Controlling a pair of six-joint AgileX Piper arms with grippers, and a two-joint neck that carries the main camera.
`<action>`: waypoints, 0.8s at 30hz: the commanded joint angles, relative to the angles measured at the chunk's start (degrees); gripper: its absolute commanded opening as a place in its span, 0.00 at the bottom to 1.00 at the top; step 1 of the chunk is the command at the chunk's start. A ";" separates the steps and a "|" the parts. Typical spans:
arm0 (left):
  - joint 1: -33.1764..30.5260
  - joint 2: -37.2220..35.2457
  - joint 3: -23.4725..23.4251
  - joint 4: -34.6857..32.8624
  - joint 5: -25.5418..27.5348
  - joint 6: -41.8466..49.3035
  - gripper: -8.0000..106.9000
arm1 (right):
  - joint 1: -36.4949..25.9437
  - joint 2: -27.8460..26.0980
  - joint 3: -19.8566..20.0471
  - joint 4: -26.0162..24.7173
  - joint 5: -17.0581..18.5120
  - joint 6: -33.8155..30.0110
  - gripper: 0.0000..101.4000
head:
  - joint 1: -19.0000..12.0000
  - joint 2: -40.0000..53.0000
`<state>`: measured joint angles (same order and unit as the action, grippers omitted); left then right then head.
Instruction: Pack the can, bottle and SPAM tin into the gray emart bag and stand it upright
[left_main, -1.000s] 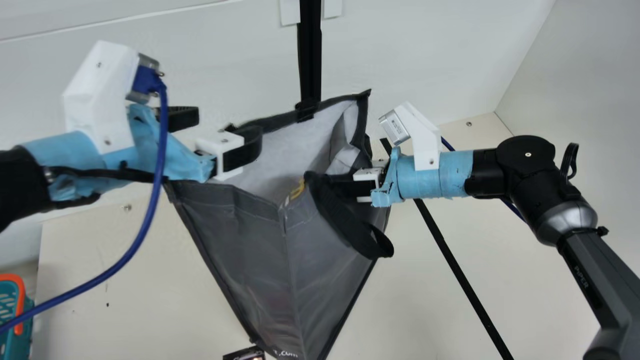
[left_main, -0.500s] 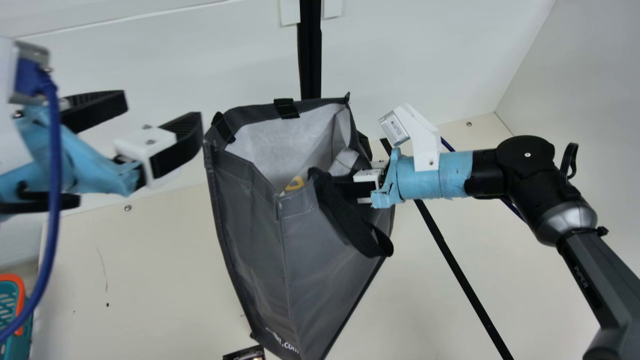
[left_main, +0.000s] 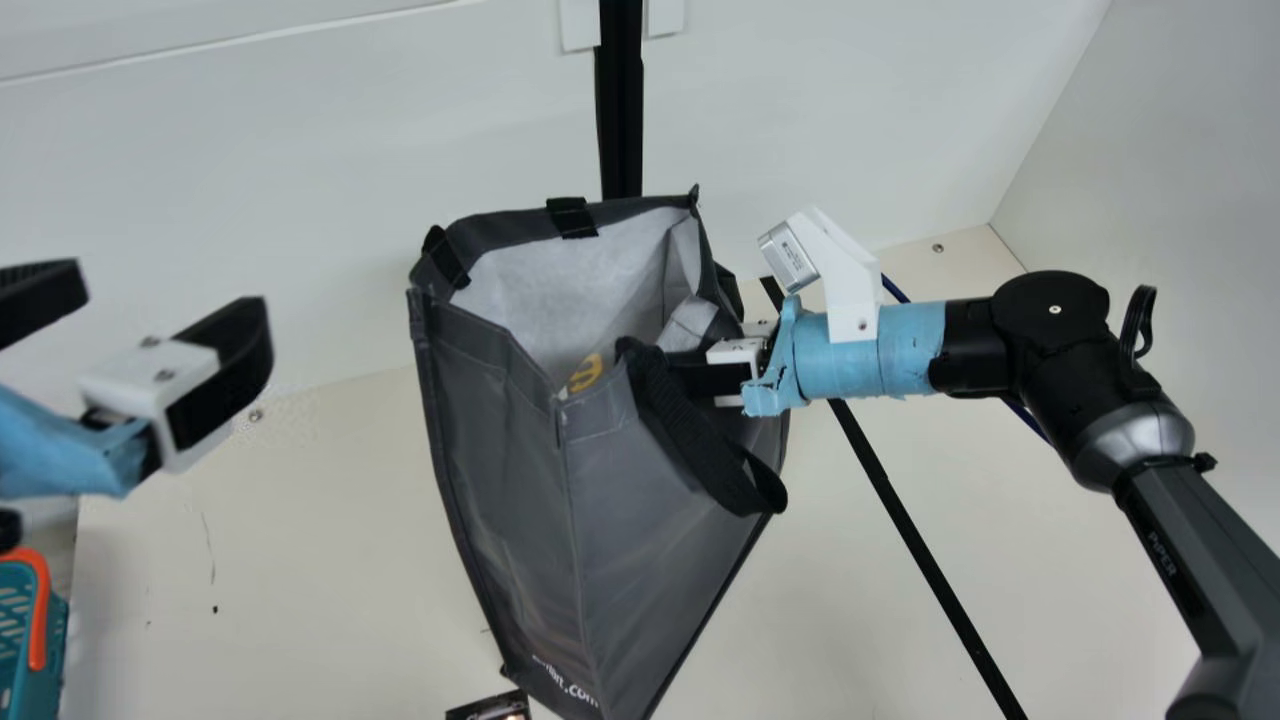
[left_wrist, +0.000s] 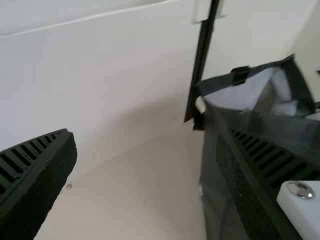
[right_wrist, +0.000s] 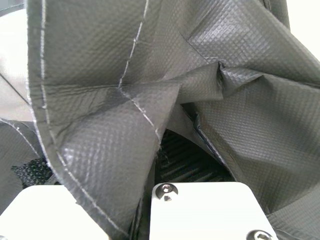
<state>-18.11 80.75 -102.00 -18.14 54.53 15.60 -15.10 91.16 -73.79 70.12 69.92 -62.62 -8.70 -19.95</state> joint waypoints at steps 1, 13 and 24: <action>-0.01 -1.32 1.07 7.81 1.25 -3.11 0.85 | 0.00 0.00 0.00 0.00 0.00 0.00 0.00 | -1.30 -0.05; -3.10 -7.55 7.67 27.23 7.89 -14.40 0.85 | 0.00 0.00 0.00 0.00 -0.02 0.00 0.00 | -1.30 -0.05; -7.98 -12.60 15.06 39.43 13.10 -22.76 0.85 | 0.00 0.00 0.00 0.00 -0.02 0.00 0.00 | -1.30 -0.05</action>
<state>-25.69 68.56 -87.89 19.21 67.27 -6.18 -15.10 91.16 -73.79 70.12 69.90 -62.62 -8.70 -19.95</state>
